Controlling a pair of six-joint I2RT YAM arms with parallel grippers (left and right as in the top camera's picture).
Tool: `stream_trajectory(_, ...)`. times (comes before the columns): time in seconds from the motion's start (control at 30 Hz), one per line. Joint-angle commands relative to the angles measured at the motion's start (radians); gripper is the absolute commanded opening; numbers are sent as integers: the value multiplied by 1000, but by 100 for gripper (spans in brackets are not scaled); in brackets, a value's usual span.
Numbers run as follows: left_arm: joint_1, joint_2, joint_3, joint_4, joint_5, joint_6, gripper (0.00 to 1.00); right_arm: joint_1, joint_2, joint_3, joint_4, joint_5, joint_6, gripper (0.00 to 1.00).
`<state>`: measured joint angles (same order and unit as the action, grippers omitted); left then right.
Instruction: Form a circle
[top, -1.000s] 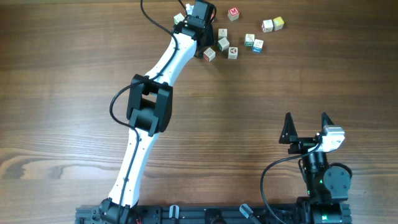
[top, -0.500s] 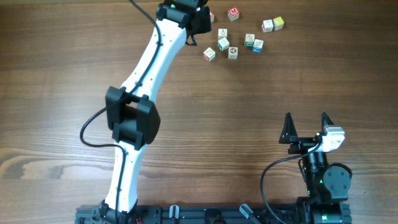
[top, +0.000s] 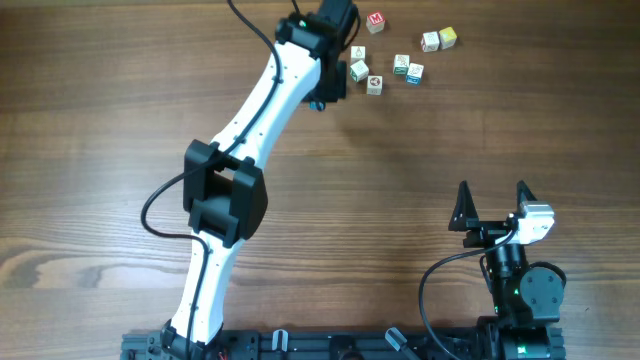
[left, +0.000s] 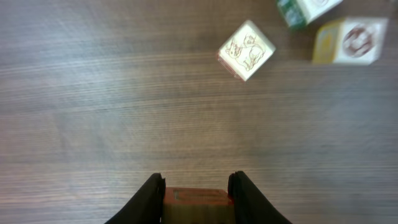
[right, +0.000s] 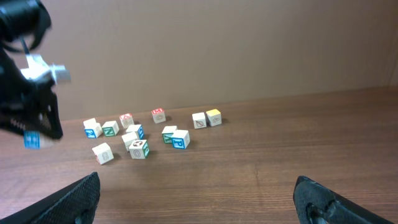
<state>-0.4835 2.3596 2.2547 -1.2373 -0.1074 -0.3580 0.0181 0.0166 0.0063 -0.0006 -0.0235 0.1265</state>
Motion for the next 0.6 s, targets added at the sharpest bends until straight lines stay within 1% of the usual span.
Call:
stream_trajectory(0.0, -8, 2, -127, 44, 2, -51, 21, 5, -3, -1, 3, -11, 5, 100)
stream_trajectory(0.07, -10, 2, -202, 101, 2, -70, 21, 5, -3, -1, 3, -11, 5, 100)
stream_trajectory(0.2, -10, 2, -342, 267, 13, -70, 21, 5, -3, -1, 3, -11, 5, 100)
stream_trajectory(0.37, -10, 2, -412, 380, 13, -70, 21, 5, -3, -1, 3, -11, 5, 99)
stream_trajectory(0.43, -10, 2, -412, 394, 13, -70, 24, 5, -3, -1, 3, -11, 5, 100)
stream_trajectory(0.53, -10, 2, -412, 396, 13, -70, 34, 5, -3, -1, 3, -11, 5, 100)
stream_trajectory(0.57, -10, 2, -412, 394, 13, -71, 35, 5, -3, -1, 3, -11, 5, 100)
